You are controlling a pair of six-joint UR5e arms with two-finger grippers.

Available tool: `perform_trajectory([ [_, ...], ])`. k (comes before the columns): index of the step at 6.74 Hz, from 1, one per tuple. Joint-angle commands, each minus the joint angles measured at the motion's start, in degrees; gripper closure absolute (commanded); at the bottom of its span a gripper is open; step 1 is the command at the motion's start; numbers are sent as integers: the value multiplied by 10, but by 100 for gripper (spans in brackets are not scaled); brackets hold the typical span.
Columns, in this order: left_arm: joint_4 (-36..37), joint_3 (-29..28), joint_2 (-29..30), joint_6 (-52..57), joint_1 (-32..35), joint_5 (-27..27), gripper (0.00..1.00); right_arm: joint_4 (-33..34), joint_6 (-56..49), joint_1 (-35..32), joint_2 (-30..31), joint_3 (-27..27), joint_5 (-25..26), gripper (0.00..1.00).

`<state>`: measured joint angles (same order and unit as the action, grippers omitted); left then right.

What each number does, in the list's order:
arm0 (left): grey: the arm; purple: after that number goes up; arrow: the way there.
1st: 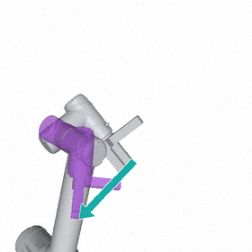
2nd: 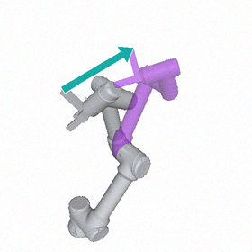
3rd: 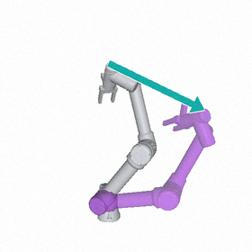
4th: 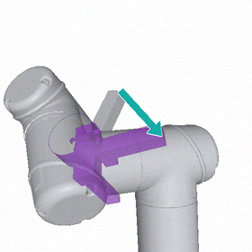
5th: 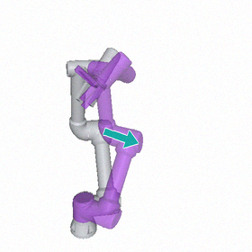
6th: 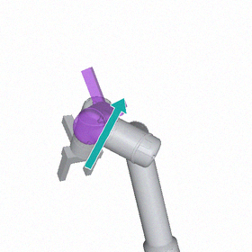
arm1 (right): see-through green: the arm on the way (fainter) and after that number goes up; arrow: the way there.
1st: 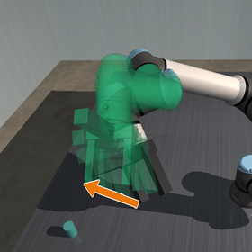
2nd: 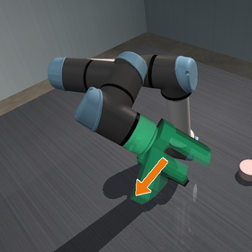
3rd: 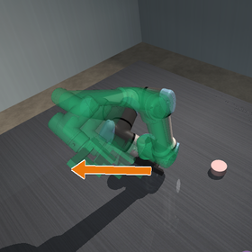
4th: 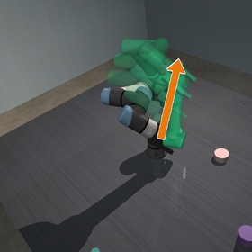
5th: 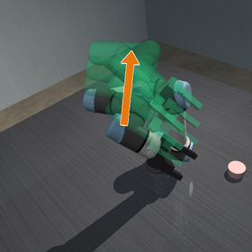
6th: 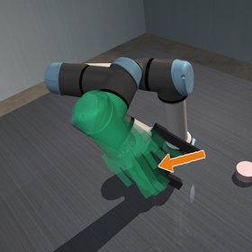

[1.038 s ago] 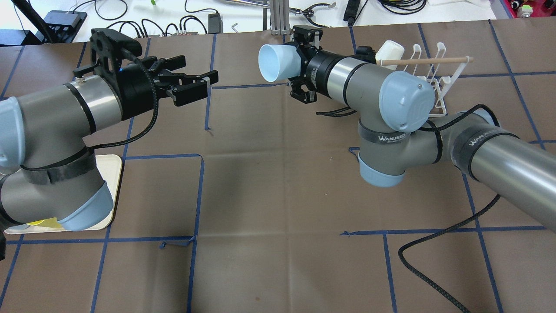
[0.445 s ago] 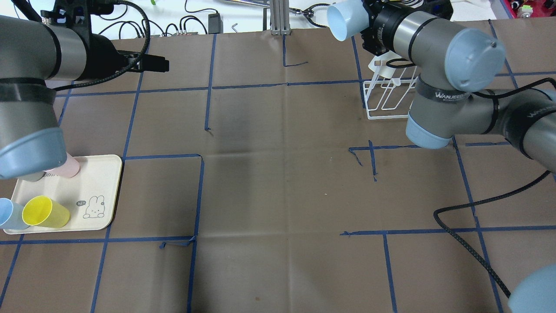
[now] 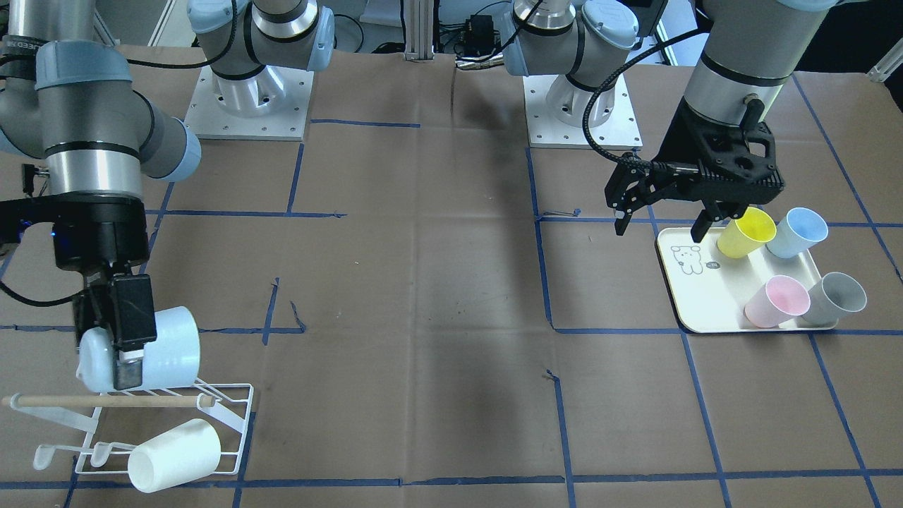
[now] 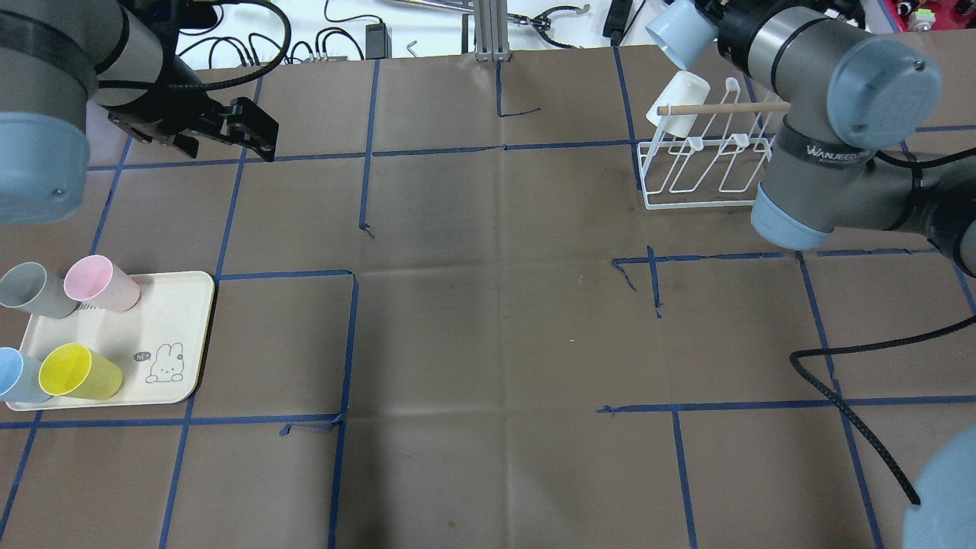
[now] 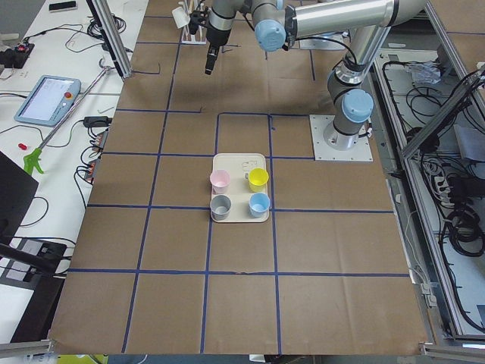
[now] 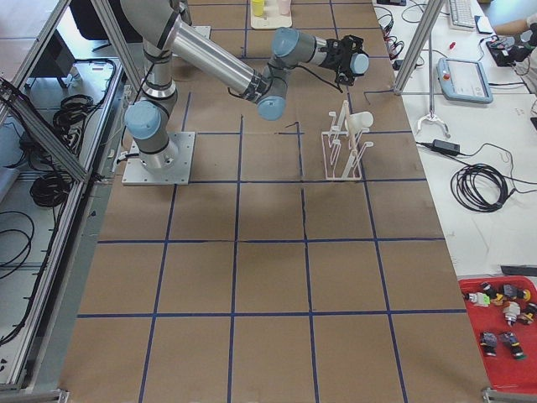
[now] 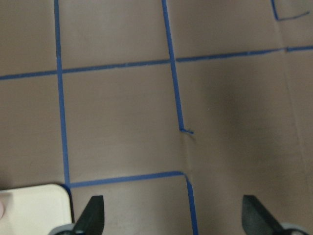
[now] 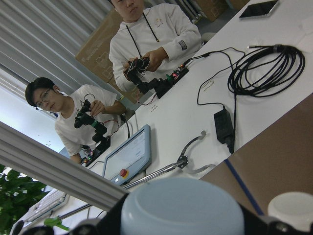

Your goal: Transfer IKEA cup to right arm and place on rack

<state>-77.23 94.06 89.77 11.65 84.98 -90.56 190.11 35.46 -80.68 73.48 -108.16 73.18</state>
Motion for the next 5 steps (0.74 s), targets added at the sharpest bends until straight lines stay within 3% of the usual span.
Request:
perform_trajectory([
  [1,-129,-35,-6,-49,19,-20,1,5,-234,46,-15,14,21,96],
  [4,-130,-27,-6,-107,22,-16,1,8,-482,107,-61,37,9,96],
  [5,-130,-10,-8,-122,22,11,1,8,-486,112,-83,56,7,96],
])
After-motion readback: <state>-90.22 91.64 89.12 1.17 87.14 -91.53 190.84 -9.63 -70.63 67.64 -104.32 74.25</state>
